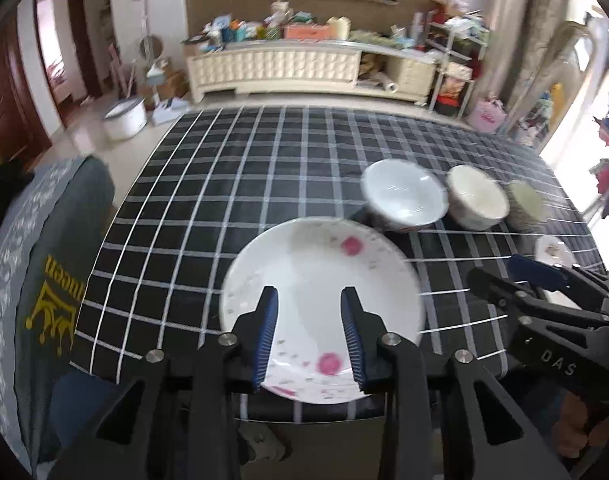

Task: Organize plates and bowls
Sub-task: 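Lower the pink-petal plate onto the plain white plate, open left tool, then reach the right tool to the cartoon-print plate and grasp its rim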

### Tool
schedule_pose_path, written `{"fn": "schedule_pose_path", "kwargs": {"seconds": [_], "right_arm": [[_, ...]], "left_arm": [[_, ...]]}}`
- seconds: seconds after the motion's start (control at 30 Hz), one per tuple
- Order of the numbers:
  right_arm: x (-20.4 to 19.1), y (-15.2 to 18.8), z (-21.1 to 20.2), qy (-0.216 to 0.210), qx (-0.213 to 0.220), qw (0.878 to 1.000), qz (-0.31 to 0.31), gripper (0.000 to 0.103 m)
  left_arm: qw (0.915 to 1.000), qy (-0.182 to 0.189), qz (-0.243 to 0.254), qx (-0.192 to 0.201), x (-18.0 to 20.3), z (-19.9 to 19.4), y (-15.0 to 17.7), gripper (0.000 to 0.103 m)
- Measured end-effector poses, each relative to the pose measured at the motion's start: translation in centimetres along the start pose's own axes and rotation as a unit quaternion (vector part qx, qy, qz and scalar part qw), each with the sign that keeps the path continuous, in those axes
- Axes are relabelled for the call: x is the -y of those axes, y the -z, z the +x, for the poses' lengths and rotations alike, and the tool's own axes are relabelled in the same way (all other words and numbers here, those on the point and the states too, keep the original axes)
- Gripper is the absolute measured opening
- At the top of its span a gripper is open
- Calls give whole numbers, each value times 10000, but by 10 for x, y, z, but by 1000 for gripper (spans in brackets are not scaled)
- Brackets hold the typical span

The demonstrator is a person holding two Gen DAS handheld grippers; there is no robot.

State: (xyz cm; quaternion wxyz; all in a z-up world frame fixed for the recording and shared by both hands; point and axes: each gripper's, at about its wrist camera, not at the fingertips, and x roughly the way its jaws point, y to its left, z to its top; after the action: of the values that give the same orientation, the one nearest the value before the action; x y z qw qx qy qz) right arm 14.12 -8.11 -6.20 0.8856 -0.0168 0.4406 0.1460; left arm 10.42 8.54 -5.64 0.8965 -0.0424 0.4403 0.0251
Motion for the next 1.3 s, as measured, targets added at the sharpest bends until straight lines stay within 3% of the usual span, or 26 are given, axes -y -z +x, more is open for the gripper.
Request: {"fn": "schedule_pose_path", "kwargs": {"seconds": [0.5,0.63,0.7,0.9,1.13,1.3], "right_arm": [[93,13,-80,439,485,9962,579,62],[118,15,-91,610,566,9939,718,62],[130,16,-95,690,570,9931,761,62],[167,21,-102,954,604,9888,980,71],[211,25,-95,1026,392,9863,1233,71],[241,28,-82,1060,187,9845,1385,71]], "left_arm": [[9899,895,911,620,117,-49,-21,30],[9835,1085,1231,763,149,-55,-26,43],[9808,1180,1366,742,163,-54,-28,44],[9759,1418,1552,584,205,-45,-32,59],[9712,1625,1704,372,254,-24,-37,69],[9691,1743,1743,-43,283,2,-41,69]]}}
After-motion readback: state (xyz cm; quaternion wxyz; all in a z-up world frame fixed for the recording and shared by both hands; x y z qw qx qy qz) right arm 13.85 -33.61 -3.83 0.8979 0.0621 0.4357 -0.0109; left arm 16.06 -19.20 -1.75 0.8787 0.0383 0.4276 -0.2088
